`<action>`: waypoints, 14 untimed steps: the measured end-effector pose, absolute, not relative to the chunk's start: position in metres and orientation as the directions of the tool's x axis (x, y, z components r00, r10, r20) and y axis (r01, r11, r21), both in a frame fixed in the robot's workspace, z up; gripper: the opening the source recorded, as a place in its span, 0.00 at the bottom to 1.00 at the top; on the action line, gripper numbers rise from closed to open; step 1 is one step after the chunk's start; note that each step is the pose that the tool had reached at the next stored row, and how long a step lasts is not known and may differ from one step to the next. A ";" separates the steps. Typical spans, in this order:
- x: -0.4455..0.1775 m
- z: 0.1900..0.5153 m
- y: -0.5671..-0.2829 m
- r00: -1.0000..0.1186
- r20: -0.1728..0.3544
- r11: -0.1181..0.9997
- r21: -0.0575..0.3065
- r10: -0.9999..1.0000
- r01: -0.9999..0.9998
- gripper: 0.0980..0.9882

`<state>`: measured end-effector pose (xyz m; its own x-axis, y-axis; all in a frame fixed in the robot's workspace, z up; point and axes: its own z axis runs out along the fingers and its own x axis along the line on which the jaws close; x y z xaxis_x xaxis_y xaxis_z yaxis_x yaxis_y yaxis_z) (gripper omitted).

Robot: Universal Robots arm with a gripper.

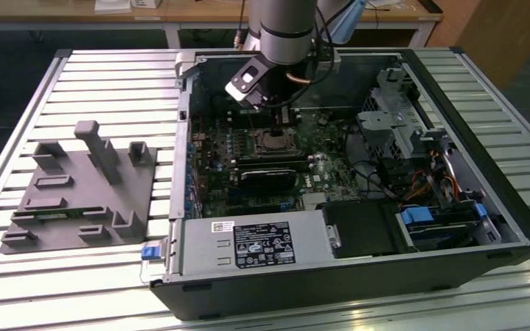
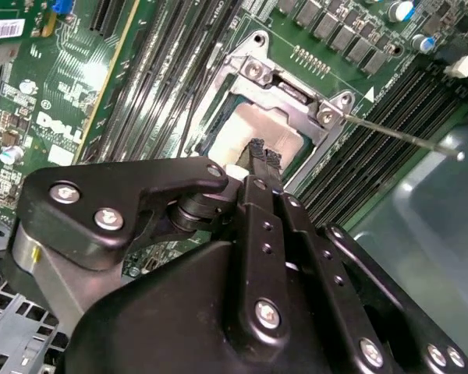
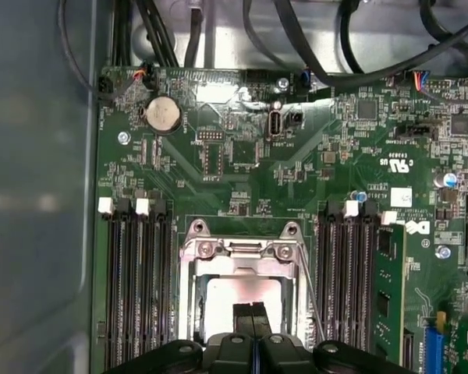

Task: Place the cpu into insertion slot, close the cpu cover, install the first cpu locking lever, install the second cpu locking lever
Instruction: 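Close the cpu cover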

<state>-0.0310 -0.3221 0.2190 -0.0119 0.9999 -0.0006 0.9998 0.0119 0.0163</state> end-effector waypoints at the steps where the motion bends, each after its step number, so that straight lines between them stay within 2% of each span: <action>1: -0.032 0.219 -0.322 -0.012 0.000 0.012 0.020 1.000 1.000 0.02; 8: -0.033 0.218 -0.322 -0.020 0.000 0.020 0.021 1.000 1.000 0.02; 14: -0.033 0.219 -0.322 -0.123 0.000 0.123 0.021 0.992 0.992 0.02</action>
